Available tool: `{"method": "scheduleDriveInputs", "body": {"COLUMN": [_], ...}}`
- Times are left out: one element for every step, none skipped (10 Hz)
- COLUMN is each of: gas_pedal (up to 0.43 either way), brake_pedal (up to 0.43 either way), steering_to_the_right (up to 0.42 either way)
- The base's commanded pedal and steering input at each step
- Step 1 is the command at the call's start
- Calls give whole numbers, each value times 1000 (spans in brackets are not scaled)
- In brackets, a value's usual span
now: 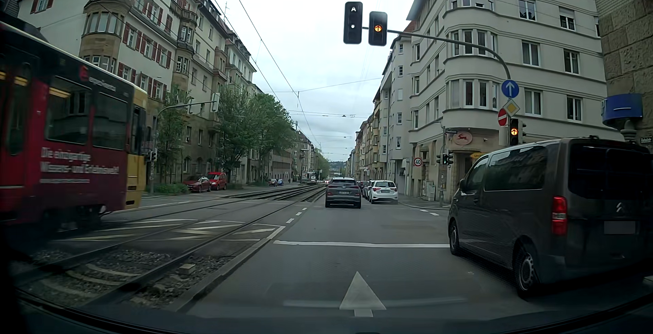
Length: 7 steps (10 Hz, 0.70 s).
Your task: Follow the waypoints while adhering to traffic rules and regulations
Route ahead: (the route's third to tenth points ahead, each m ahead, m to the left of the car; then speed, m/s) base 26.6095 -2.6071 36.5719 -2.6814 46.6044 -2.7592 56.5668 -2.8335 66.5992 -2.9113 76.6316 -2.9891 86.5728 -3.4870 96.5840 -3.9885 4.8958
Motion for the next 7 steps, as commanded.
{"method": "scheduleDriveInputs", "body": {"gas_pedal": [0, 0, 0, 0, 0, 0, 0], "brake_pedal": [299, 299, 280, 274, 262, 250, 238], "steering_to_the_right": [3, 2, -5, -6, -5, -2, -3]}}
